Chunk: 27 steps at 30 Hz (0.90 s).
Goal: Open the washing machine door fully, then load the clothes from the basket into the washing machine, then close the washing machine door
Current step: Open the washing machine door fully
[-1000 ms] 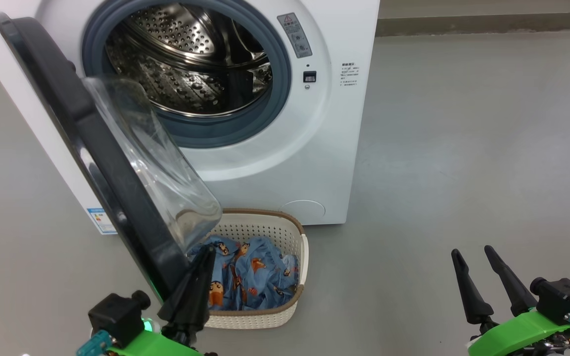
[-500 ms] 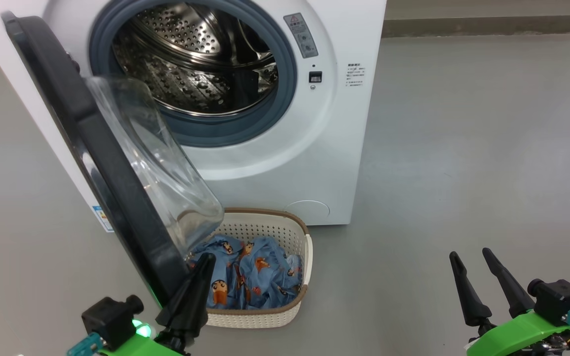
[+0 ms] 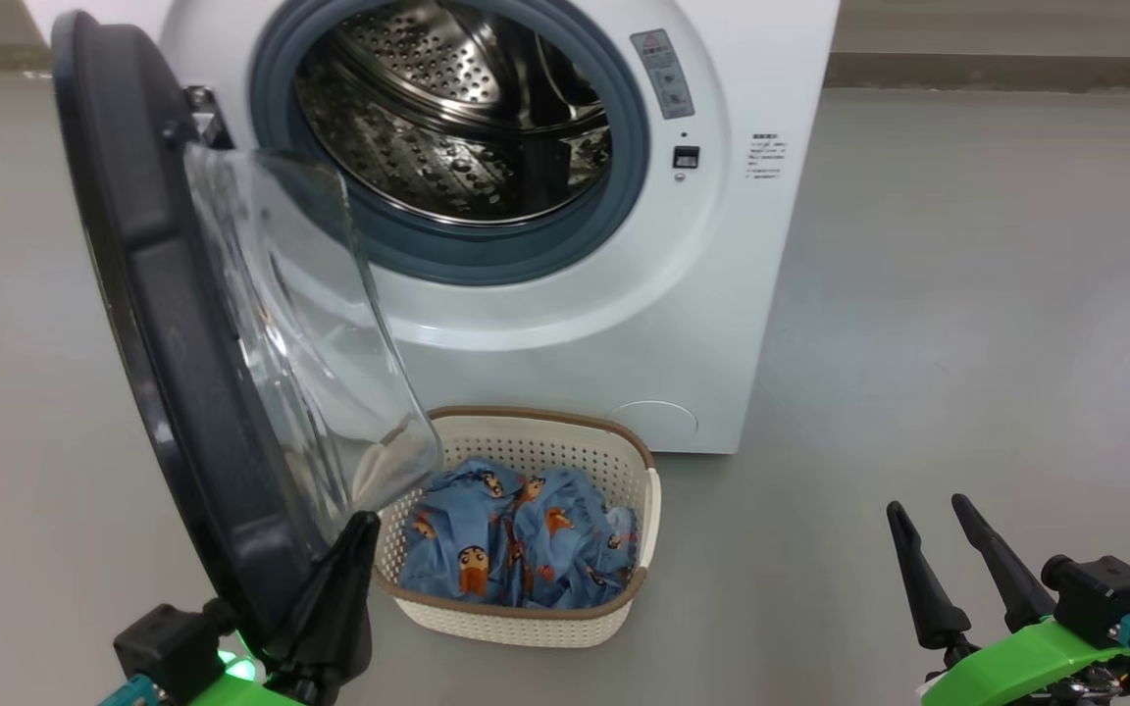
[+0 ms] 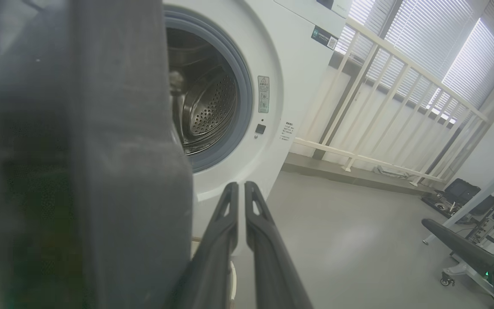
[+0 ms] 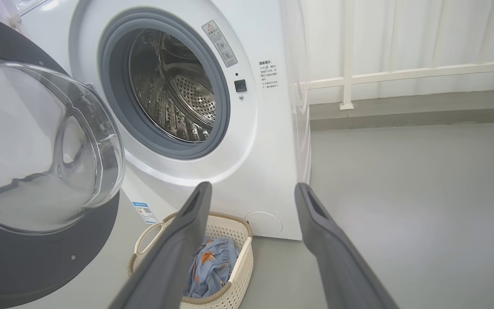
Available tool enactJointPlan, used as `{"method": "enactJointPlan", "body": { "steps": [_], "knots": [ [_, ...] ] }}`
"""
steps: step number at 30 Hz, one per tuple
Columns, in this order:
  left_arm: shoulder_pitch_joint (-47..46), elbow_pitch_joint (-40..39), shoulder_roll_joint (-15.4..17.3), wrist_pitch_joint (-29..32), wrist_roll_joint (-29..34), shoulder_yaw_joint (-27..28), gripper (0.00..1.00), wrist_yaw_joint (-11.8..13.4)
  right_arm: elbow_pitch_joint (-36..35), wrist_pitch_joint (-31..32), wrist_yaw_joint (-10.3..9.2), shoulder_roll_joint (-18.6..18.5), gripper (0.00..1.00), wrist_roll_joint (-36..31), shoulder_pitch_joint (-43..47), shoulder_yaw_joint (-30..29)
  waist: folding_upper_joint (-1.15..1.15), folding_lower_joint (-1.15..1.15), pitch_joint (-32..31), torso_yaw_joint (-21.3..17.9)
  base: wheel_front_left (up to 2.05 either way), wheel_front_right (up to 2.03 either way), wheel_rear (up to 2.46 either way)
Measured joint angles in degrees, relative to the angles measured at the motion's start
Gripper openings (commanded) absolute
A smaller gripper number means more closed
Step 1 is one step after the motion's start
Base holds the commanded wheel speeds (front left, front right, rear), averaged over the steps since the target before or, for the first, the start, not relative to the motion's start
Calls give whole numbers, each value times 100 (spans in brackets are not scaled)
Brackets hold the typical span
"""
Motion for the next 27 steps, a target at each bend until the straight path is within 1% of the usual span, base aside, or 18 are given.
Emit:
{"method": "enactJointPlan", "body": {
  "steps": [10,15,18,21,24,27],
  "knots": [
    [188,-177,224,10,-31,224,0,231,2,0,0,57,100,0,1,-100,0,0,-1,428,0,0,0],
    [210,-209,339,88,-105,347,0,280,2,0,0,93,100,0,1,-114,0,0,3,639,0,0,0],
    [208,-209,379,134,-166,467,0,335,3,0,0,116,100,0,1,-119,0,0,6,762,0,0,0],
    [203,-190,499,158,-211,588,0,368,8,0,0,131,100,0,1,-120,0,0,6,873,0,0,0],
    [199,-138,536,160,-258,738,0,483,16,0,0,145,100,0,1,-119,0,0,7,962,0,0,0],
    [184,-96,586,215,-316,833,0,523,20,0,0,159,100,0,1,-120,0,0,12,1034,0,0,0]
  ]
}}
